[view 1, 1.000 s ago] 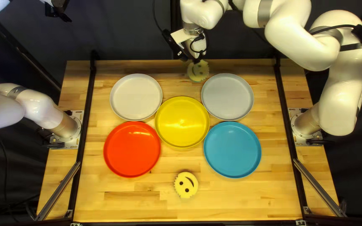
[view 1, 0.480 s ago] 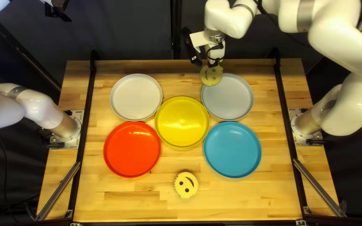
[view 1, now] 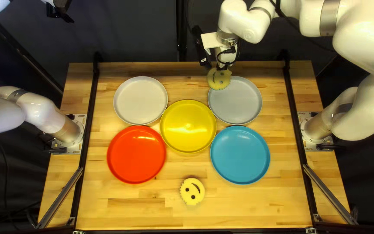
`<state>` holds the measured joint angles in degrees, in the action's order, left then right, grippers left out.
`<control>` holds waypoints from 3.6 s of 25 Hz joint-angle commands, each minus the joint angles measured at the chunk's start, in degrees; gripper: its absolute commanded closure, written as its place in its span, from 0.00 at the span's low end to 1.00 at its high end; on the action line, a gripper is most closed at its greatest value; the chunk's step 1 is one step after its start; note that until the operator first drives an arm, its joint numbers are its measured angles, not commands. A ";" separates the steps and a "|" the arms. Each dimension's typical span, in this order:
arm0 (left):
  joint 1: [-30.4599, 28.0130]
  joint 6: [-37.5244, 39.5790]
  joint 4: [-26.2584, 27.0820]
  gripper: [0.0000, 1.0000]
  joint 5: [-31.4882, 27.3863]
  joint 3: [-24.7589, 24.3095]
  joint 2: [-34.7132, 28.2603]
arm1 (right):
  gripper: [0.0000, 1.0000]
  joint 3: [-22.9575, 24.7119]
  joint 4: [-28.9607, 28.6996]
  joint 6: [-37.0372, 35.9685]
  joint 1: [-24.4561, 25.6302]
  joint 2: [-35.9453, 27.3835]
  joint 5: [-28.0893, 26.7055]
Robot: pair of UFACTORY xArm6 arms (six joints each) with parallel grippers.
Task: Pick up sponge and scrub the plate
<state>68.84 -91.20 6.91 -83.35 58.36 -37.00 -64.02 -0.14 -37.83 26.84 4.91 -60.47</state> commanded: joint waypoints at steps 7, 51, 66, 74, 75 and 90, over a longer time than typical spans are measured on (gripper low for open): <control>0.00 0.00 0.00 0.00 0.00 0.00 0.00 | 1.00 5.17 1.35 -0.05 -2.02 -1.13 4.38; 0.00 0.00 0.00 0.00 0.00 0.00 0.00 | 1.00 20.73 2.73 1.69 -4.40 -2.05 15.89; 0.00 0.00 0.00 0.00 0.00 0.00 0.00 | 1.00 11.76 3.12 -2.04 0.86 5.53 13.23; 0.00 0.00 0.00 0.00 0.00 0.00 0.00 | 1.00 16.26 3.42 0.68 -2.90 2.77 14.76; 0.00 0.00 0.00 0.00 0.00 0.00 0.00 | 1.00 17.49 3.48 1.06 -3.33 1.81 14.99; 0.00 0.00 0.00 0.00 0.00 0.00 0.00 | 1.00 22.54 3.44 -0.72 -0.10 -1.69 16.44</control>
<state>68.84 -91.20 6.91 -83.35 58.36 -37.00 -40.44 3.59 -36.79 24.93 1.91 -44.68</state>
